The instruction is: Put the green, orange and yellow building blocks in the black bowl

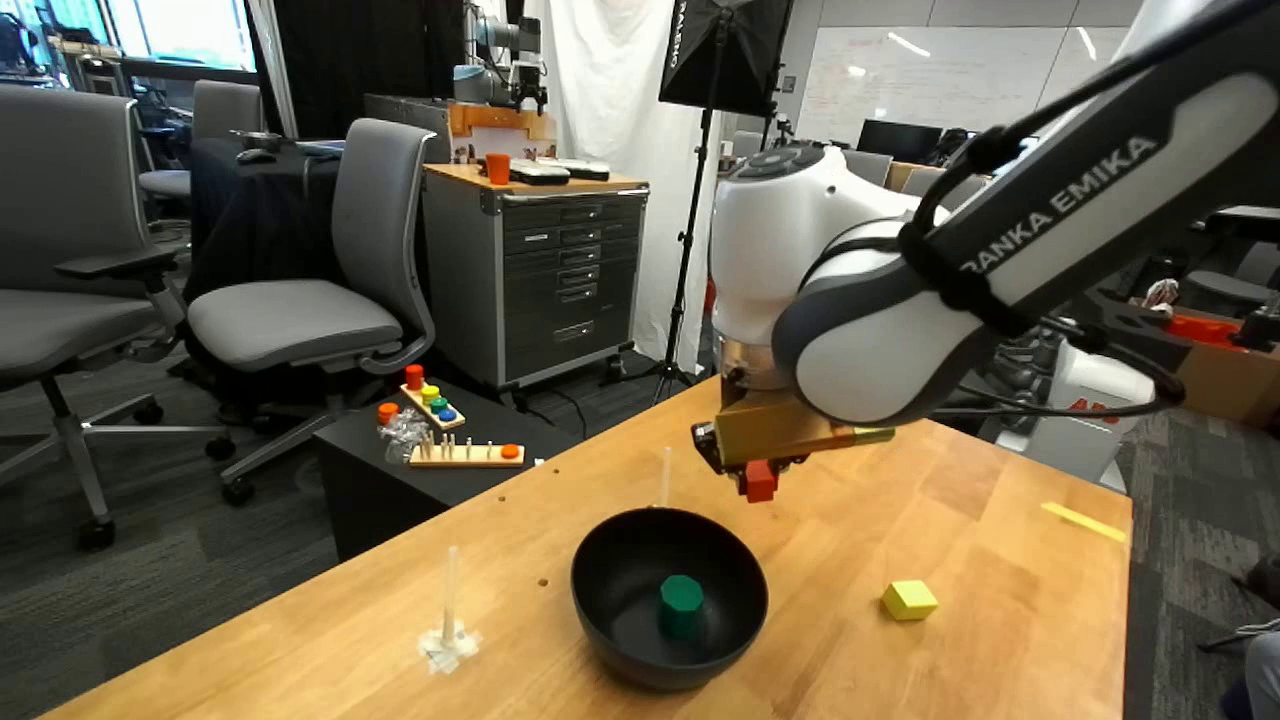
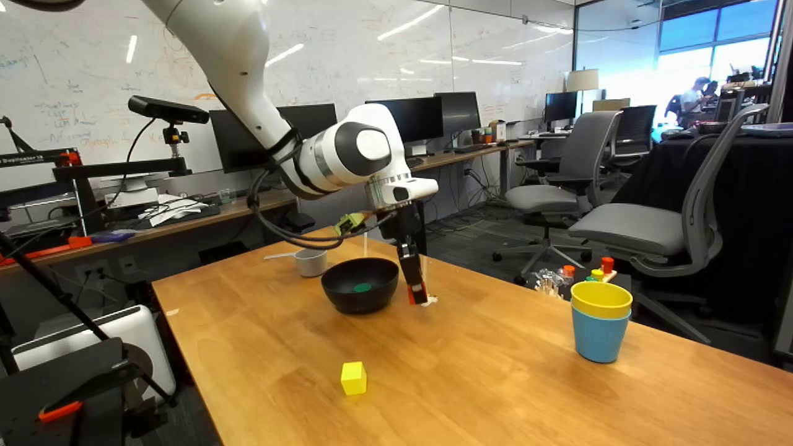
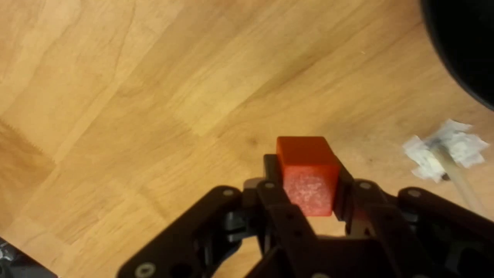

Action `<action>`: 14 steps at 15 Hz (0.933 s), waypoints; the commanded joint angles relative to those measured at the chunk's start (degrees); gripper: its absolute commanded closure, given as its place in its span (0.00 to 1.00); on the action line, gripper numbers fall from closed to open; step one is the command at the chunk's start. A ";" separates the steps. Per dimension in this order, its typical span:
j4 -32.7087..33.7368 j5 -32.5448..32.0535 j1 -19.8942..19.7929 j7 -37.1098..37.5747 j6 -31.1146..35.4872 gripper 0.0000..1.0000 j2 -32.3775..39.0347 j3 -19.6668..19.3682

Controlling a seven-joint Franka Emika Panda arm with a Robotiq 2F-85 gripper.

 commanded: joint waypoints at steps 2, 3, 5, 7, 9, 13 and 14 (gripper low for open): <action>-5.69 0.24 1.70 0.71 0.67 0.92 -9.78 1.84; -6.49 1.04 1.52 0.25 0.44 0.92 -11.25 3.14; -7.99 2.10 1.22 -0.46 0.09 0.92 -13.58 5.40; -9.65 4.36 0.27 -2.38 -0.35 0.92 -15.27 8.60; -10.96 7.07 -0.22 -4.14 -0.36 0.92 -15.86 11.36; -11.33 11.07 0.09 -6.06 0.16 0.92 -14.25 14.40; -11.19 11.31 0.28 -6.06 0.12 0.92 -13.58 14.56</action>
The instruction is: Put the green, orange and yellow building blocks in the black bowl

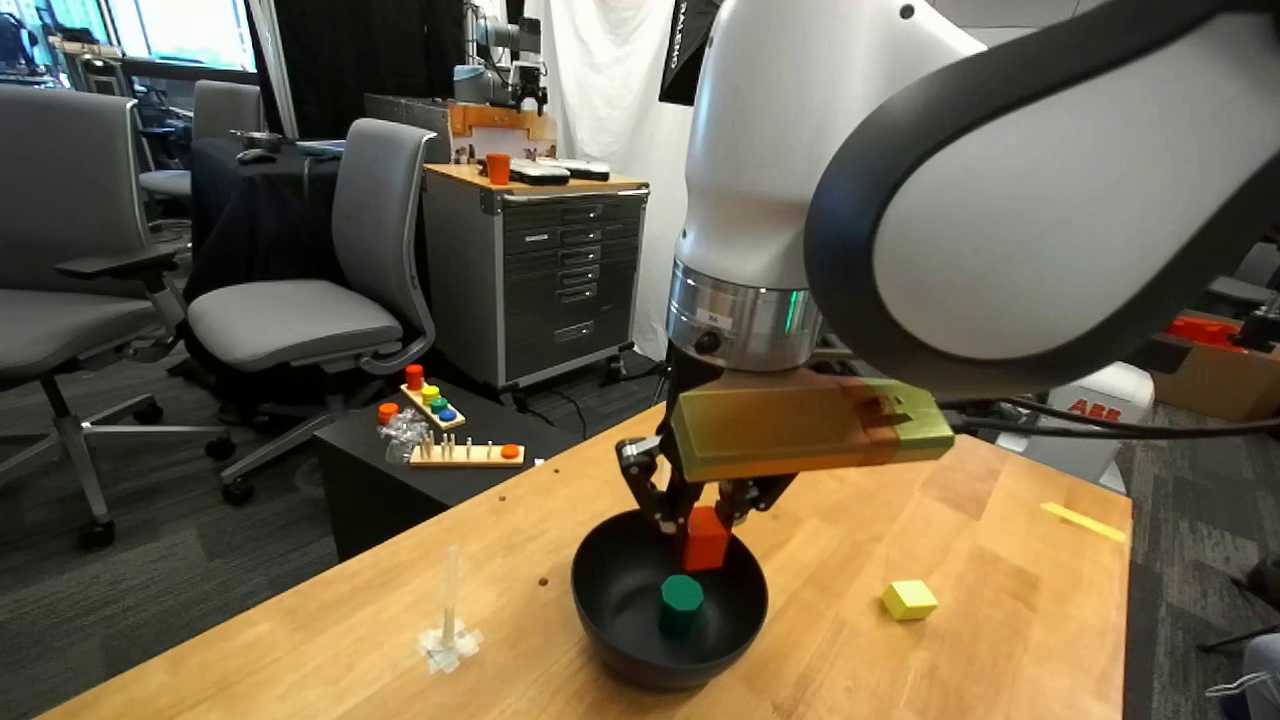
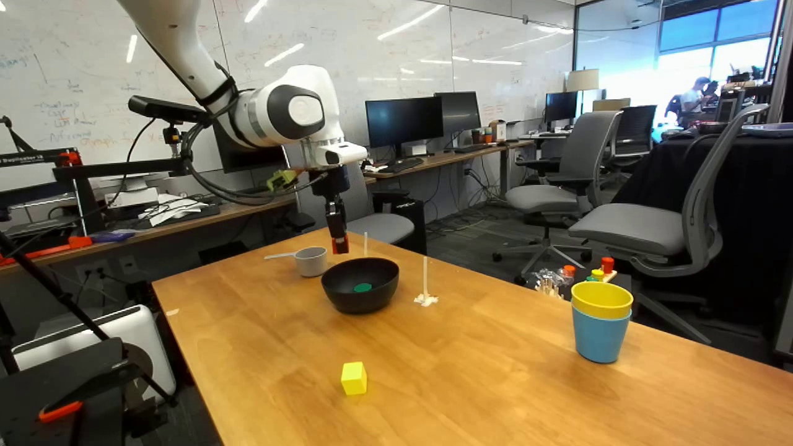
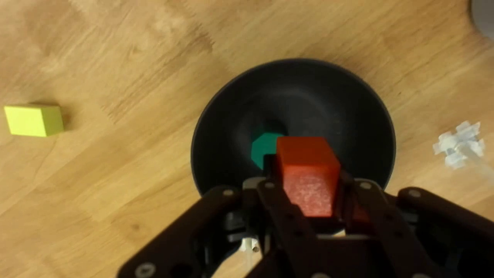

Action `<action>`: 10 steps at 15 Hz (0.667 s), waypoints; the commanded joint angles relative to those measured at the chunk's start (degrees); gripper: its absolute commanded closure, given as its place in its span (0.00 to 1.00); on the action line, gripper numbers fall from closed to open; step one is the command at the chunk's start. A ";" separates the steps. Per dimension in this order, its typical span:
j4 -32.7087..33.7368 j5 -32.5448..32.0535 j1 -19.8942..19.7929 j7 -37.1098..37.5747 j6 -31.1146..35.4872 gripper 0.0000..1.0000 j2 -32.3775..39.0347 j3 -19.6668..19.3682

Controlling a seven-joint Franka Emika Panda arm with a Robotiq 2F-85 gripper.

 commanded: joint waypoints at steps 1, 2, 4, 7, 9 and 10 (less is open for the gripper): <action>-0.60 2.55 -0.50 -2.32 0.43 0.92 0.56 1.60; -0.38 2.36 -0.34 -2.17 0.52 0.92 1.22 1.49; 0.10 1.82 -0.06 -1.85 0.80 0.92 2.54 1.08; 0.54 1.55 0.26 -1.59 1.08 0.92 4.31 0.73; 0.51 1.07 0.65 -1.43 1.88 0.92 5.29 0.40; 0.48 1.11 0.72 -1.51 2.32 0.92 5.70 0.37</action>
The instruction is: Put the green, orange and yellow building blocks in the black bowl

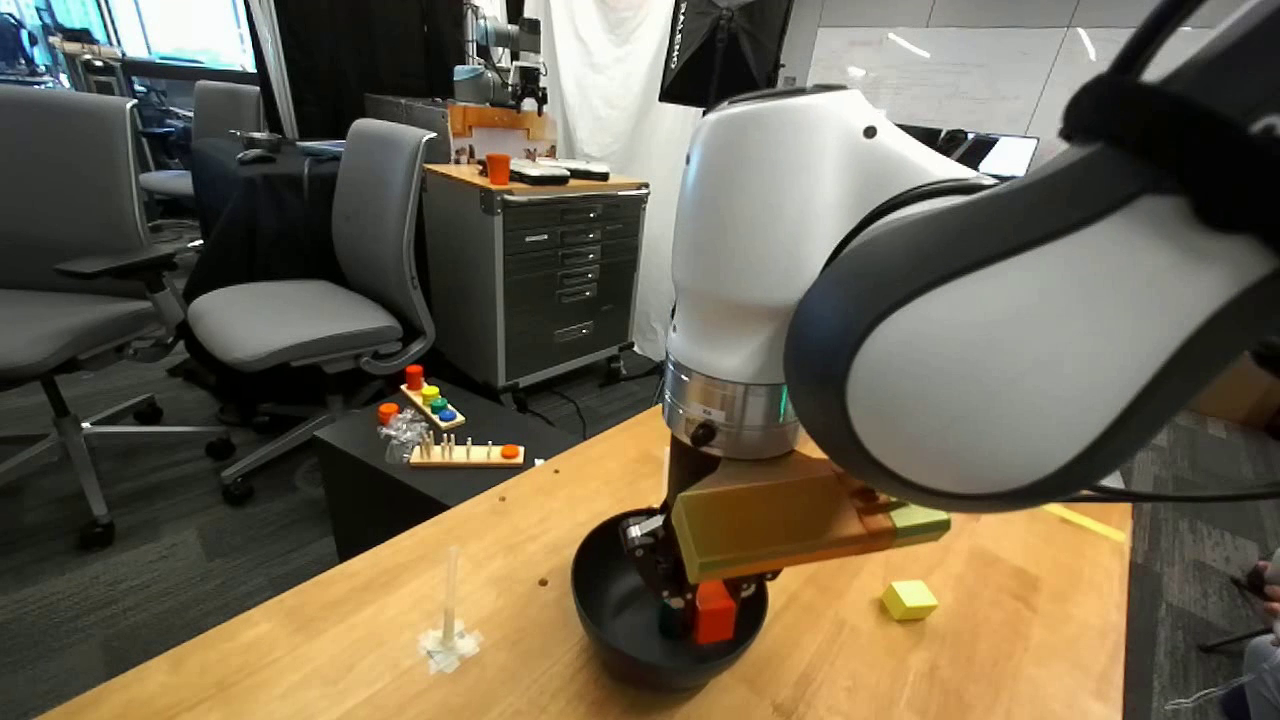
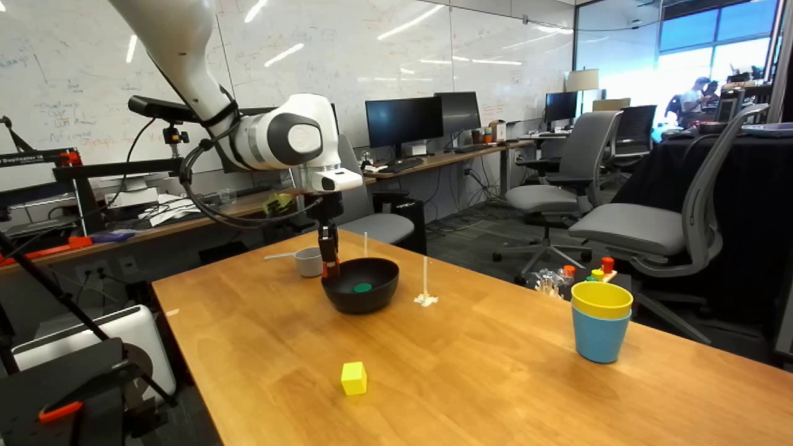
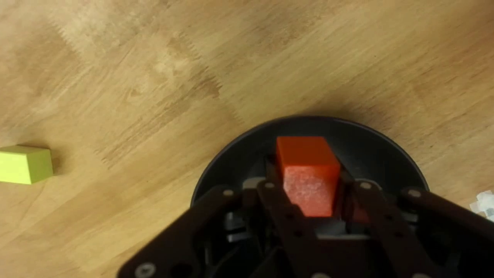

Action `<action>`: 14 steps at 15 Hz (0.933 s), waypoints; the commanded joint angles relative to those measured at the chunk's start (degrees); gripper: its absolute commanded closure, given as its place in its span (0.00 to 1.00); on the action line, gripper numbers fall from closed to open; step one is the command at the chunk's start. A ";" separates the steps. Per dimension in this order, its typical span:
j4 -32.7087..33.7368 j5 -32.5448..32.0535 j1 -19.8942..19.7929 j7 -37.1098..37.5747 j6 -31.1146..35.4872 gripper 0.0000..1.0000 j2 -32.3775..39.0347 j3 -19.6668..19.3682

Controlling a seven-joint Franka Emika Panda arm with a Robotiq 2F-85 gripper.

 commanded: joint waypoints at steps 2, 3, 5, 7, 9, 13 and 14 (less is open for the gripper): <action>0.79 0.22 0.96 -1.34 2.38 0.92 2.27 -0.72; 0.98 0.18 1.14 -1.41 2.77 0.92 2.79 -0.79; 1.60 0.29 1.35 -1.63 3.35 0.92 3.59 -0.93; 2.40 0.44 1.45 -1.88 3.73 0.92 4.29 -1.07; 3.08 0.34 1.55 -2.02 4.04 0.92 4.93 -1.37; 4.09 0.08 1.78 -2.02 4.44 0.90 5.98 -2.20; 4.28 0.05 1.84 -2.01 4.47 0.90 6.19 -2.36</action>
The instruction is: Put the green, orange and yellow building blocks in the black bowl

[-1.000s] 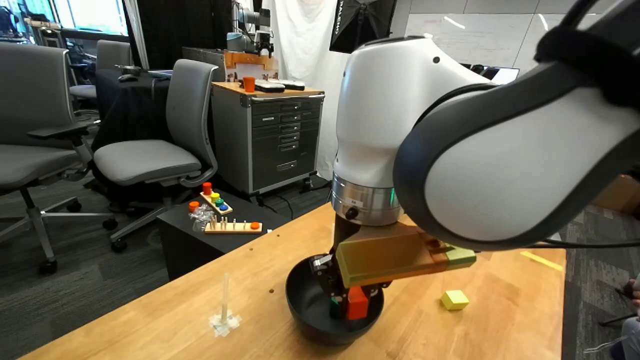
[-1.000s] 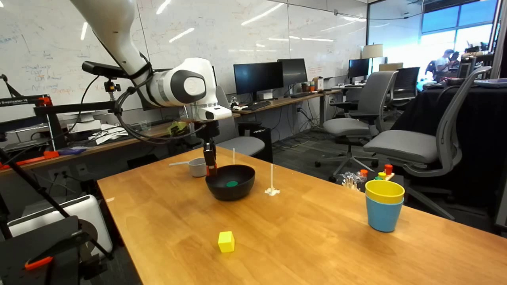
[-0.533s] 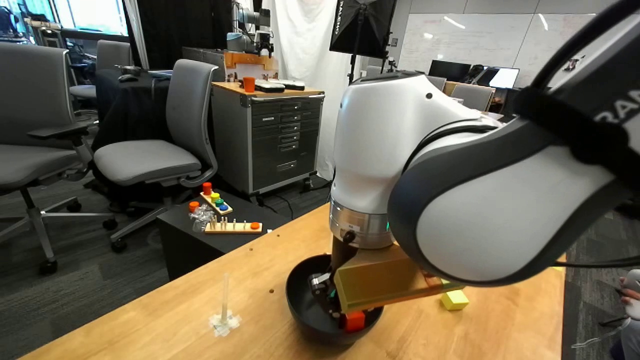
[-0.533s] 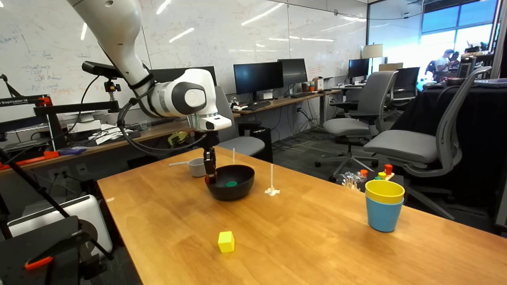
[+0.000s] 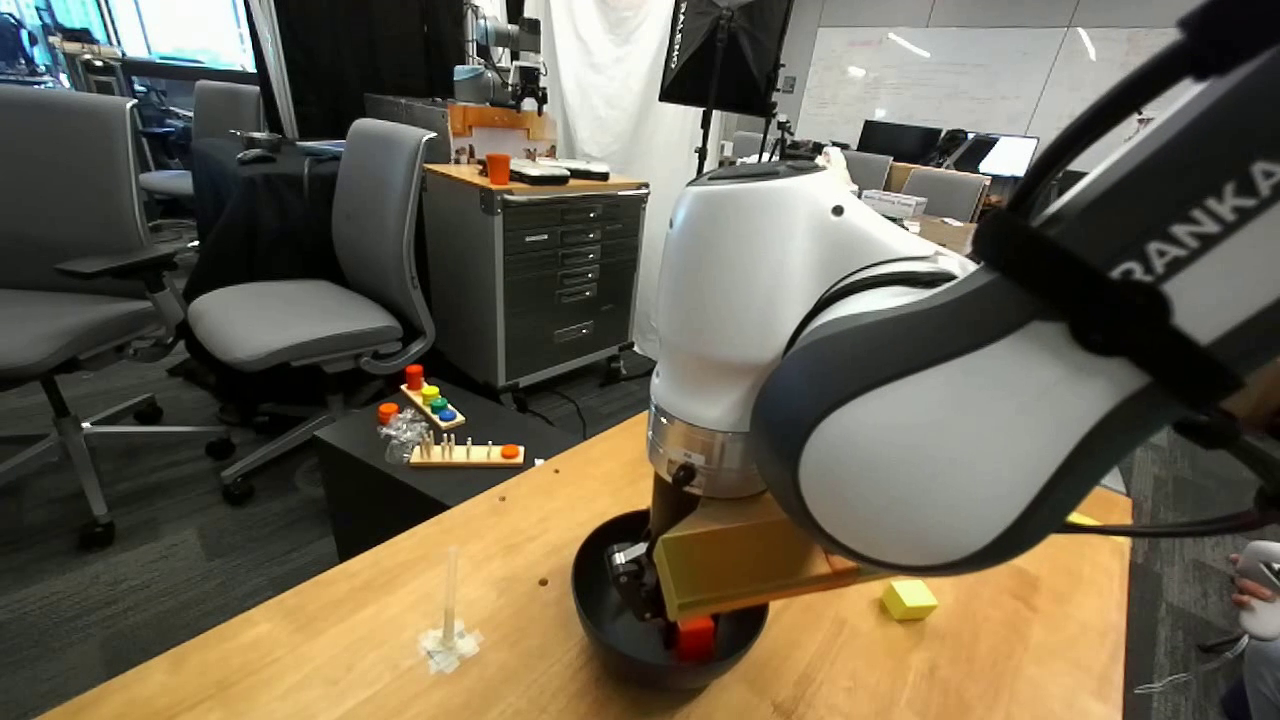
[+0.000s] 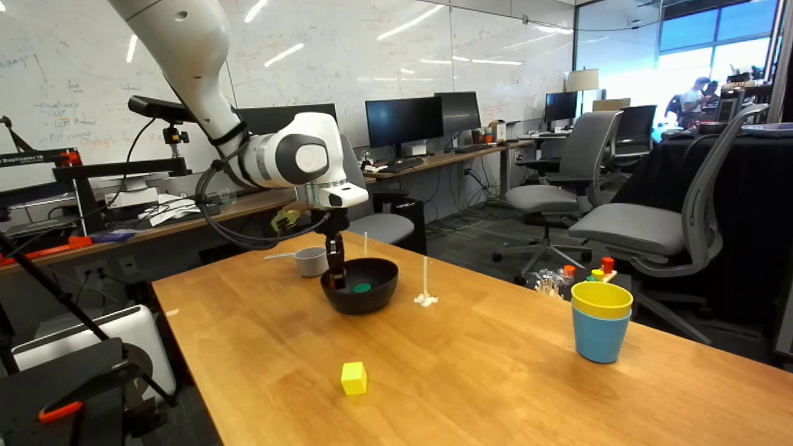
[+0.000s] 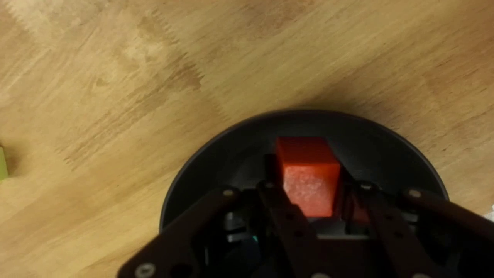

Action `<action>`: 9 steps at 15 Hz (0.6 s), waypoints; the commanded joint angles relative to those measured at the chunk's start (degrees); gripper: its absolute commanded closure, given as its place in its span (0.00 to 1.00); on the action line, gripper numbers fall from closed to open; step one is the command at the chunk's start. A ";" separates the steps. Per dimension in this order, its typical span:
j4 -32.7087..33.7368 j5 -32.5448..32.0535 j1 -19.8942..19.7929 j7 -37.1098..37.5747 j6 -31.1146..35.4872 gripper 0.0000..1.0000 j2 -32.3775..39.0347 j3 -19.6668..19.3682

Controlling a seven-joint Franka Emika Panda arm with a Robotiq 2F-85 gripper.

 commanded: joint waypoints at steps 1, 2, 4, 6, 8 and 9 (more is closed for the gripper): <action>1.91 0.00 1.43 -0.77 0.71 0.89 1.38 -1.75; 2.12 0.00 1.48 -0.76 0.70 0.89 1.58 -1.89; 2.46 -0.16 1.68 -0.64 0.76 0.80 1.94 -2.27; 2.67 -0.20 1.82 -0.64 0.67 0.45 2.23 -2.50; 2.82 -0.24 1.94 -0.66 0.68 0.38 2.41 -2.69; 2.84 -0.28 2.01 -0.62 0.68 0.29 2.38 -2.80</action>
